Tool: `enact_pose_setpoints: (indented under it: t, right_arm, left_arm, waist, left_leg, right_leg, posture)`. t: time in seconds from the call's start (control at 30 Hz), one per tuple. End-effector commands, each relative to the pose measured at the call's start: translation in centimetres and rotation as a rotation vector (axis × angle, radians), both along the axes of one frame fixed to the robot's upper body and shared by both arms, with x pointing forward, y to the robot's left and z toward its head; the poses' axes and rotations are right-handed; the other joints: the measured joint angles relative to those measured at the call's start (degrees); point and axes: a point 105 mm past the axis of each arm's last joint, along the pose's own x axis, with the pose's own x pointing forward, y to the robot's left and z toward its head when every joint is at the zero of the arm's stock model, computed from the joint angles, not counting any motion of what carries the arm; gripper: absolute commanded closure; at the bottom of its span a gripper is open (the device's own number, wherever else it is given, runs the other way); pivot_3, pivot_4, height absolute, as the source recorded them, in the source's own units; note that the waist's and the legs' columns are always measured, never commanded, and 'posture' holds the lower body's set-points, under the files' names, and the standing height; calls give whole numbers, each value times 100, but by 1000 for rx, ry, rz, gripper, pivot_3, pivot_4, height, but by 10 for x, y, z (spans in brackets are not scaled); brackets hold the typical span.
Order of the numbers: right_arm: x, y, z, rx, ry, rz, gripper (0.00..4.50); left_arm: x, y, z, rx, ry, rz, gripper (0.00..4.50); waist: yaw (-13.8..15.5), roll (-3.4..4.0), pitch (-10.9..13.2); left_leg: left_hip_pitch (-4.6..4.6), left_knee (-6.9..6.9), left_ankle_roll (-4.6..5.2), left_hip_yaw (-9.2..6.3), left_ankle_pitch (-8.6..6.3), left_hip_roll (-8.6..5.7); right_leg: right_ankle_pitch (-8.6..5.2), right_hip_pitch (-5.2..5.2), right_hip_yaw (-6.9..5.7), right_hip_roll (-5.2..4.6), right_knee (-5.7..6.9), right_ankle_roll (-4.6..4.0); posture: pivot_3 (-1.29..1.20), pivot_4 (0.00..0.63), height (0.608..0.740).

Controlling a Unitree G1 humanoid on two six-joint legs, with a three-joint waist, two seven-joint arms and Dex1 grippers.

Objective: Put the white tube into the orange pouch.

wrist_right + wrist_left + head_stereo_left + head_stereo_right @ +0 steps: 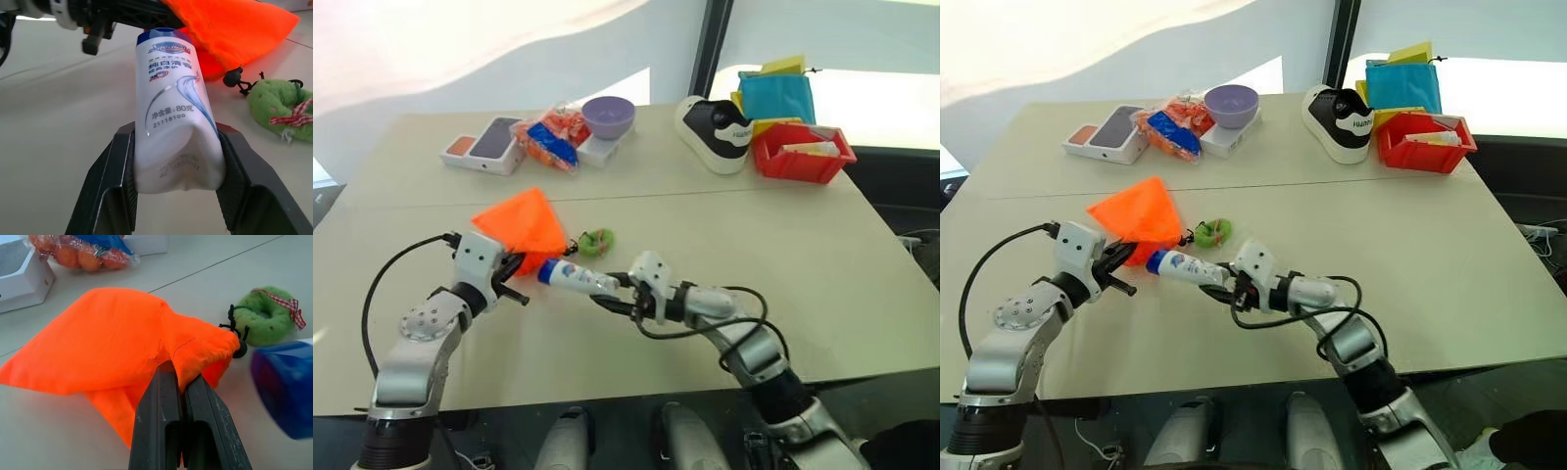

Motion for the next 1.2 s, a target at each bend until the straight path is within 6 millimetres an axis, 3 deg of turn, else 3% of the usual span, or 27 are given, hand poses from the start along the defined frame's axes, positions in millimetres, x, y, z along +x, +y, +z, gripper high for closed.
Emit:
enact_pose_setpoints:
  t: [0.03, 0.23, 0.57, 1.03, 1.2]
  right_arm:
    - [7, 10, 8, 44, -32, -35, 2853]
    - [18, 23, 10, 76, -31, -76, 2853]
    - [29, 38, 18, 88, -46, -114, 2853]
    - [38, 66, 26, 10, -108, -150, 2853]
    - [43, 76, 22, -48, -102, -158, 2853]
  left_arm:
    - [-6, 0, 16, 14, -47, -11, 4500]
    - [-12, -3, 17, 11, -42, -20, 4500]
    - [-16, -30, 17, 13, -15, -124, 4500]
    - [-40, -65, 20, -47, 33, -338, 4500]
    - [-44, -69, 20, -54, 50, -368, 4500]
  waist:
    - [11, -1, 0]
    - [-12, -1, 0]
    - [-12, -1, 0]
    - [-44, -1, 0]
    - [-86, -1, 0]
  left_leg:
    - [-1, -1, 0, -1, 0, -1]
    - [-2, -4, 0, 2, 0, -2]
    - [-2, -4, 0, 1, 0, -1]
    - [-2, -7, 0, 0, 0, 0]
    - [-2, -7, 0, -1, 0, -1]
  right_leg:
    - [3, 0, 0, -1, -1, 7]
    - [1, -2, 1, -4, -6, 3]
    - [1, -4, 0, -1, 0, 3]
    - [0, -8, 1, 0, 4, 0]
    - [-1, -7, 1, 0, 4, -1]
  posture:
    - [0, 150, 740]
    - [0, 150, 740]
    - [0, 150, 740]
    - [0, 150, 740]
    - [0, 150, 740]
